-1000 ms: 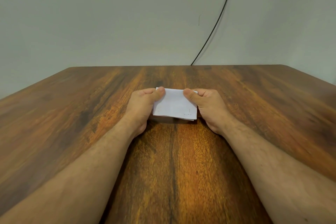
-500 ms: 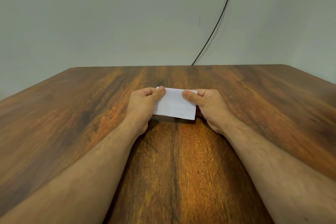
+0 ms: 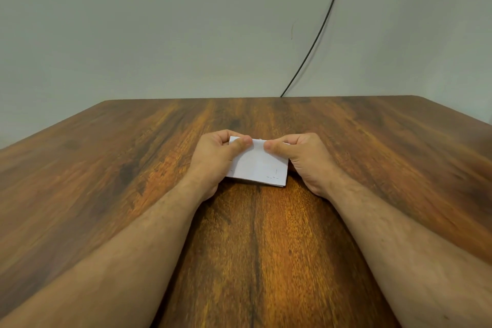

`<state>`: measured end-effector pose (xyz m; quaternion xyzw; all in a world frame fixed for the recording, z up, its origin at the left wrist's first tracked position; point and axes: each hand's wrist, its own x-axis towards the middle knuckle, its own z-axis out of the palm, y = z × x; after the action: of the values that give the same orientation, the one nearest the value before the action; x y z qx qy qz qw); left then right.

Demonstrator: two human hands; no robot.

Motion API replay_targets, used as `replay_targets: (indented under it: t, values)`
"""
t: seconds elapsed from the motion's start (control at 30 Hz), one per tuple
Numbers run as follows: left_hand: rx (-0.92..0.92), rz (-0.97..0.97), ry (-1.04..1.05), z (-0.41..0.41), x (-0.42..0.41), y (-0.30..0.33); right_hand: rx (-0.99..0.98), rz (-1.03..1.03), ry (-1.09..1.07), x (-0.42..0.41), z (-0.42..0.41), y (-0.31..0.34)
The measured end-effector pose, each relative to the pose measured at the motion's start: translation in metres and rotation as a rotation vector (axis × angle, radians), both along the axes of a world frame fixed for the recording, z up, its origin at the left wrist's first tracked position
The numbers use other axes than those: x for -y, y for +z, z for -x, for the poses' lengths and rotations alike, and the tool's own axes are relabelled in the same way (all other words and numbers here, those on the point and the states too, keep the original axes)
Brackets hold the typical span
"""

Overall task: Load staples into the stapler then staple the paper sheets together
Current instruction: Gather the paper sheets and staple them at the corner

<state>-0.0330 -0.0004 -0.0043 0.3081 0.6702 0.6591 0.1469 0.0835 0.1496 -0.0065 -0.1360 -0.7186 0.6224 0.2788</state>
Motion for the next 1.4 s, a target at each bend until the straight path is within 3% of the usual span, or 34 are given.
replay_targets:
  t: [0.73, 0.97, 1.4]
  values:
    - [0.216, -0.045, 0.076, 0.000, 0.003, 0.008, 0.031, 0.083, -0.008, -0.003, 0.001, 0.000]
    - [0.119, -0.007, -0.040, -0.001, 0.003, 0.005, 0.009, 0.104, -0.056, -0.005, 0.001, 0.000]
    - [0.040, 0.024, -0.052, -0.012, 0.003, 0.008, 0.081, -0.027, 0.018, 0.005, 0.003, 0.000]
